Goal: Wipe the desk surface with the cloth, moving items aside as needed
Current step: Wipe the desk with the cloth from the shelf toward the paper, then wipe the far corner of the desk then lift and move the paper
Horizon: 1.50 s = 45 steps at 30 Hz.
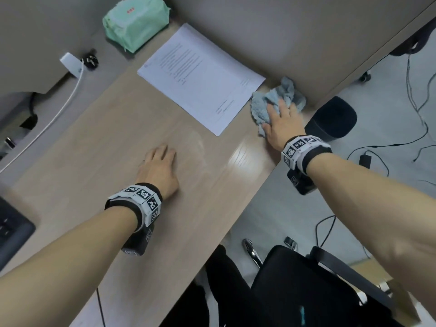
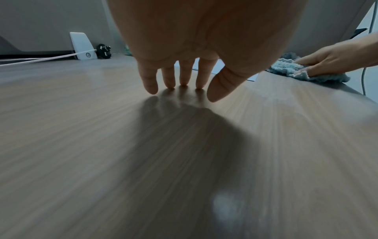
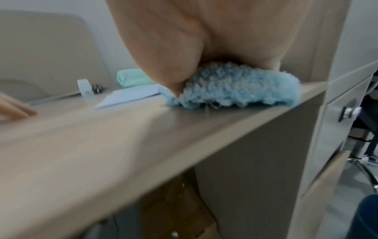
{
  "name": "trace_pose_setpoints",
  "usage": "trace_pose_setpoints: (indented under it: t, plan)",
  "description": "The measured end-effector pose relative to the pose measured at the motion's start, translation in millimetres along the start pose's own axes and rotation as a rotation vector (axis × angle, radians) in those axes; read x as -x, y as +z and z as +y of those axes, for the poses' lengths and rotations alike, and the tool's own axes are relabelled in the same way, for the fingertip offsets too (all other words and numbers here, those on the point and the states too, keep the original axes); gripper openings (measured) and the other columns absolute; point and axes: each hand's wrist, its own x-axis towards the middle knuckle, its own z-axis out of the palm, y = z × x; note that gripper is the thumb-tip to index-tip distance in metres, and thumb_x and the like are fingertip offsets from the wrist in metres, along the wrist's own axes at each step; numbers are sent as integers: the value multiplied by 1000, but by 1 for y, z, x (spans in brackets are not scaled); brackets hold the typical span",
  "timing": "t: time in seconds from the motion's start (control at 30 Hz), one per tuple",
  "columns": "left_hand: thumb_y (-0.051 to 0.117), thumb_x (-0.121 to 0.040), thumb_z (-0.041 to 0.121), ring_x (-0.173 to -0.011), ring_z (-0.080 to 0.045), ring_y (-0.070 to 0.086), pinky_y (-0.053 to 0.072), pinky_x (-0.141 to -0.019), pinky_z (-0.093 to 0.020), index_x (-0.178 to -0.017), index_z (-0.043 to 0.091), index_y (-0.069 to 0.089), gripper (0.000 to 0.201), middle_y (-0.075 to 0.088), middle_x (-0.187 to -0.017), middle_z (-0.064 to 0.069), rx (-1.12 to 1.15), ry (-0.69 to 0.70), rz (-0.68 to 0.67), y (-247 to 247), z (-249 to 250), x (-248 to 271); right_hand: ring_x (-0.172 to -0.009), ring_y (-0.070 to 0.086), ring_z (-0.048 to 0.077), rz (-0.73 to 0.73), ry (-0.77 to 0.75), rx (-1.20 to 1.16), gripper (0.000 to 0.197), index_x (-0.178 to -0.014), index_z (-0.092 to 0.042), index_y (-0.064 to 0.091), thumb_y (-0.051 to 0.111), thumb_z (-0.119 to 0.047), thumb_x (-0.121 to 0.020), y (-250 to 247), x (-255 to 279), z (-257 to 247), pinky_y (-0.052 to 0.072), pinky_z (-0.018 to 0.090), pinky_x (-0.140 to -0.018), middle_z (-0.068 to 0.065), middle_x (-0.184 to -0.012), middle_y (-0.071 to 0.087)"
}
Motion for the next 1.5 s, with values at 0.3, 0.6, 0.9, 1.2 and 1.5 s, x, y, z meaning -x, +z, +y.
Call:
trace_pose_setpoints:
  t: [0.3, 0.6, 0.9, 1.2, 1.5]
  plan:
    - [55, -74, 11, -121, -37, 38, 42, -98, -43, -126, 14, 51, 52, 44, -138, -8, -20, -48, -11, -13, 13, -13, -148, 16, 43, -34, -503, -5, 55, -149, -19, 39, 46, -40, -99, 47, 116, -50, 18, 58, -116, 13, -161, 25]
    - [56, -73, 14, -133, -35, 30, 42, -103, -42, -132, 16, 45, 60, 35, -150, -4, -104, 18, -57, -6, 8, -3, -144, 19, 47, 91, -35, -36, 60, -151, -11, 29, 30, -44, -102, 15, 31, 37, 17, 54, -119, 25, -159, 21]
    - [56, -73, 16, -133, -33, 30, 44, -98, -41, -132, 17, 44, 60, 35, -149, -2, -106, 48, -45, -11, 6, 1, -146, 8, 51, 8, -255, 24, 66, -154, -9, 24, 42, -41, -98, 53, 105, -80, 14, 64, -117, 24, -161, 14]
    - [54, -74, 18, -136, -27, 28, 46, -95, -41, -136, 25, 42, 64, 33, -151, 5, -87, 70, -56, -16, -4, -1, -146, 15, 41, -49, -193, -26, 62, -151, -27, 31, 46, -50, -96, 21, 100, -72, 27, 53, -113, 8, -162, 18]
    - [54, -82, 14, -122, -30, 50, 40, -103, -36, -128, 15, 54, 46, 56, -130, -8, 316, -32, -98, -31, 1, -20, -109, 61, 26, -44, -119, -354, 64, -144, -25, 40, 42, -64, -93, -47, 82, -88, 52, 41, -88, 4, -126, 60]
